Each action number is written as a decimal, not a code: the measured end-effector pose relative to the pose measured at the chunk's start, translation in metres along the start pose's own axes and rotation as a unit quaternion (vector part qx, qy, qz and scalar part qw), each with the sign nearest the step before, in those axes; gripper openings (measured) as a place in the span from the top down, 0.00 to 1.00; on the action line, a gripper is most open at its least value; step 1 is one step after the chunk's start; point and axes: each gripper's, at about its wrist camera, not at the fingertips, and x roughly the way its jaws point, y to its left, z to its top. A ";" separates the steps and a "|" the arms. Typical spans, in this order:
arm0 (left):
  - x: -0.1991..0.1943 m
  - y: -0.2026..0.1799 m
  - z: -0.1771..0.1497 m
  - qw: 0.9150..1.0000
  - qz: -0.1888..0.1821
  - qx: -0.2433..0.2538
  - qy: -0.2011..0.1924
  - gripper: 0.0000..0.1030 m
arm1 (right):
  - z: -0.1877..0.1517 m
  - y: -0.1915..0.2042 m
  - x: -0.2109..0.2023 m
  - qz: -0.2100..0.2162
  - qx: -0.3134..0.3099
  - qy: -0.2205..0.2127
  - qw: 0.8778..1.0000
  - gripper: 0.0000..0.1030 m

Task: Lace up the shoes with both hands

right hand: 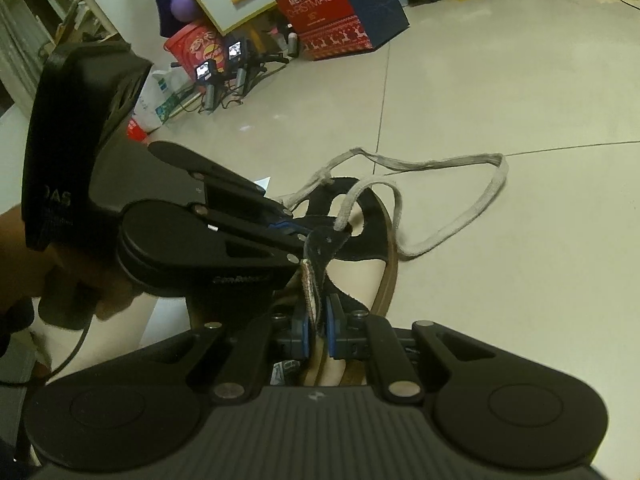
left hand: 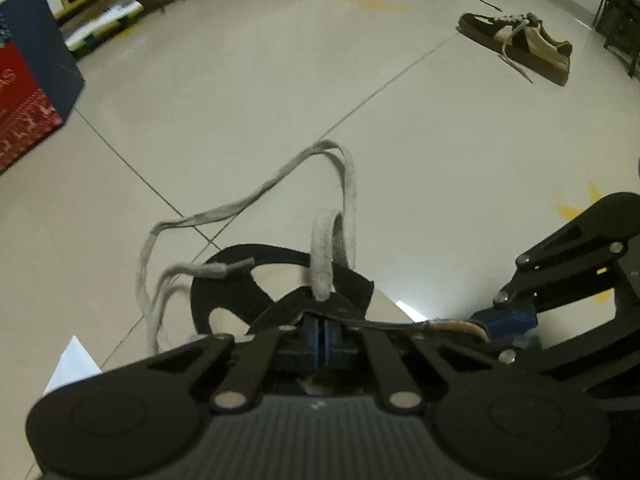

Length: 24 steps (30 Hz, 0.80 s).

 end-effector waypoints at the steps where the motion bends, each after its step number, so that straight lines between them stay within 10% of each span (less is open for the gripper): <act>1: -0.001 -0.004 -0.003 1.000 0.009 0.001 -0.006 0.97 | 0.000 0.002 0.000 -0.007 0.000 0.000 1.000 0.94; 24: -0.143 0.006 -0.059 0.995 -0.006 -0.048 -0.083 1.00 | -0.002 0.012 -0.003 -0.083 0.033 -0.002 0.996 0.95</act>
